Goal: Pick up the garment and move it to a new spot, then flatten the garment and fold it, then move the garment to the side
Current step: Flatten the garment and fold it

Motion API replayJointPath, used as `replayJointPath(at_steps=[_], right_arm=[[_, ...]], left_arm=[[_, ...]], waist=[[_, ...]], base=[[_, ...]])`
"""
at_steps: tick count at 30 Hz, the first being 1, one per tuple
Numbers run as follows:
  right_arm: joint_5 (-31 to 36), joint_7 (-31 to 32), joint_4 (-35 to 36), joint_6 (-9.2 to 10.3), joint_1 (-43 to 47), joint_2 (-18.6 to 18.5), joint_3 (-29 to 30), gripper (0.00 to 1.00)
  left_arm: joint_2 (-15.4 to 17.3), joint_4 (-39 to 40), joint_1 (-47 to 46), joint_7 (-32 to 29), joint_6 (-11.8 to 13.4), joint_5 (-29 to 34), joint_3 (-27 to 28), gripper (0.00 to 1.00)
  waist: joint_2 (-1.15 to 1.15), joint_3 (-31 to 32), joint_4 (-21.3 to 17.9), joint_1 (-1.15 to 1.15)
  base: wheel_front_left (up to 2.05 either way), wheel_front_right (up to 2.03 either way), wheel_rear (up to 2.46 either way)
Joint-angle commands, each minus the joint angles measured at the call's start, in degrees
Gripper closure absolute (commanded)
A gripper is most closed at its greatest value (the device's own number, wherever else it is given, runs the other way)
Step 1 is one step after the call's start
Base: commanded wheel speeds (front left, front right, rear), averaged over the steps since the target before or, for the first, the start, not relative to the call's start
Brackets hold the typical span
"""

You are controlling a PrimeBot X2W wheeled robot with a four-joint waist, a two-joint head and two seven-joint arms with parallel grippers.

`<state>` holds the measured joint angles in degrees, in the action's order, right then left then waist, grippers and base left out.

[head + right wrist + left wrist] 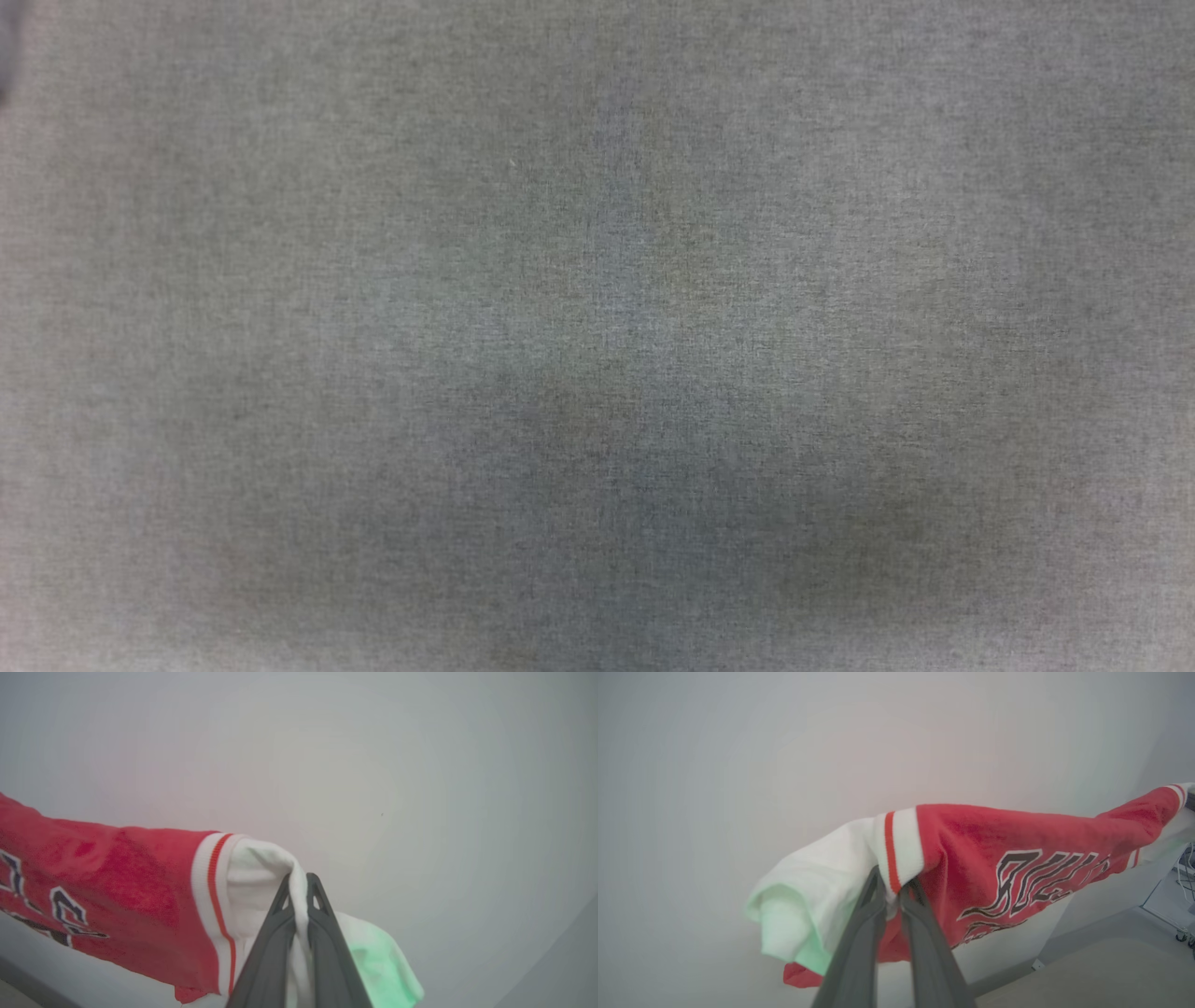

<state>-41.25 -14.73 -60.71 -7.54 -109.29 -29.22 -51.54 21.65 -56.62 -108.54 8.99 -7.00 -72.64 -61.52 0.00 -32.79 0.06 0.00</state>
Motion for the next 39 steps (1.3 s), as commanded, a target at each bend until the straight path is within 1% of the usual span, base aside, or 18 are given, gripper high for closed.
replayJointPath(at_steps=[1, 2, 4, 6, 7, 10, 12, 15, 16, 17, 21, 25, 28, 31, 35, 39], right_arm=[[-0.4, -0.3, 0.9, 0.10, 3.9, -0.4, -1.4, 1.00], [-0.4, -0.3, 0.9, 0.10, 3.9, -0.4, -1.4, 1.00], [-1.9, 0.1, 3.2, 0.10, 7.9, -1.4, -3.2, 1.00], [-3.6, 1.1, 6.4, 0.10, 12.3, -3.5, -5.3, 1.00], [-4.5, 1.7, 8.3, 0.10, 14.5, -4.7, -6.3, 1.00], [-7.8, 3.5, 15.3, 0.10, 20.6, -8.5, -9.0, 1.00], [-10.1, 4.8, 20.3, 0.10, 24.2, -11.7, -10.3, 1.00], [-12.3, 6.6, 27.4, 0.10, 29.5, -16.5, -11.4, 1.00], [-13.8, 8.1, 32.4, 0.10, 33.3, -19.3, -12.0, 1.00], [-13.8, 8.1, 32.4, 0.10, 33.3, -19.3, -12.0, 1.00], [-17.0, 11.3, 42.7, 0.10, 41.0, -25.4, -12.0, 1.00], [-19.7, 13.9, 51.0, 0.09, 48.7, -30.2, -10.8, 1.00], [-21.1, 15.4, 55.8, 0.09, 54.3, -33.3, -10.0, 1.00], [-22.3, 16.6, 59.7, 0.09, 59.7, -35.6, -9.3, 1.00], [-23.8, 17.8, 64.0, 0.09, 66.3, -38.5, -8.7, 1.00], [-24.4, 18.6, 67.9, 0.09, 72.3, -40.6, -7.8, 1.00]], left_arm=[[0.8, -0.5, 3.2, -0.3, -0.3, -0.8, -0.6, 1.00], [0.8, -0.5, 3.2, -0.3, -0.3, -0.8, -0.6, 1.00], [1.2, 1.3, 7.5, -1.2, -0.5, -1.4, -1.9, 1.00], [2.6, 5.5, 12.3, -2.3, -0.5, -2.2, -4.0, 1.00], [3.9, 7.9, 14.7, -2.7, -0.5, -3.1, -4.8, 1.00], [7.8, 15.0, 21.4, -3.1, -0.5, -5.0, -7.2, 1.00], [10.2, 18.3, 25.0, -2.4, -0.5, -5.1, -8.4, 1.00], [12.6, 23.5, 29.9, -1.3, -0.5, -5.4, -9.8, 1.00], [14.2, 26.5, 32.7, -0.4, -0.5, -5.5, -10.2, 1.00], [14.2, 26.5, 32.7, -0.4, -0.5, -5.5, -10.2, 1.00], [17.2, 32.4, 38.5, 0.7, -0.5, -4.1, -11.2, 1.00], [20.5, 37.8, 44.0, 1.6, -0.5, -3.0, -11.6, 1.00], [23.2, 41.1, 48.2, 2.9, -0.5, -1.9, -11.7, 1.00], [25.6, 43.6, 52.7, 3.8, -0.5, -0.2, -11.8, 1.00], [28.3, 47.4, 58.6, 4.9, -0.5, 0.7, -11.9, 1.00], [30.7, 51.1, 63.5, 5.5, -0.3, 1.9, -11.9, 1.00]], waist=[[0.00, 0.5, -0.1, 0.00], [0.00, 0.5, -0.1, 0.00], [0.00, 0.8, -0.1, 0.00], [0.00, 1.1, -0.1, 0.00], [0.00, 1.2, -0.2, 0.00], [0.00, 1.6, -0.1, 0.00], [0.00, 1.9, -0.1, 0.00], [0.00, 2.6, 0.0, 0.00], [0.00, 3.2, 0.2, 0.00], [0.00, 3.2, 0.2, 0.00], [0.00, 4.5, 0.2, 0.00], [0.00, 5.6, -0.2, 0.00], [0.00, 6.1, -0.5, 0.00], [0.00, 6.7, -0.6, 0.00], [0.00, 7.4, -0.5, 0.00], [0.00, 8.1, -0.3, 0.00]], base=[[0.00, 0.00, 0.00], [0.00, 0.00, 0.00], [0.00, 0.00, 0.00], [0.00, 0.00, 0.00], [0.00, 0.00, 0.00], [0.00, 0.00, 0.00], [0.00, 0.00, 0.00], [0.00, 0.00, 0.00], [0.00, 0.00, 0.00], [0.00, 0.00, 0.00], [0.00, 0.00, 0.00], [0.00, 0.00, 0.00], [0.00, 0.00, 0.00], [0.00, 0.00, 0.00], [0.00, 0.00, 0.00], [0.00, 0.00, 0.00]])
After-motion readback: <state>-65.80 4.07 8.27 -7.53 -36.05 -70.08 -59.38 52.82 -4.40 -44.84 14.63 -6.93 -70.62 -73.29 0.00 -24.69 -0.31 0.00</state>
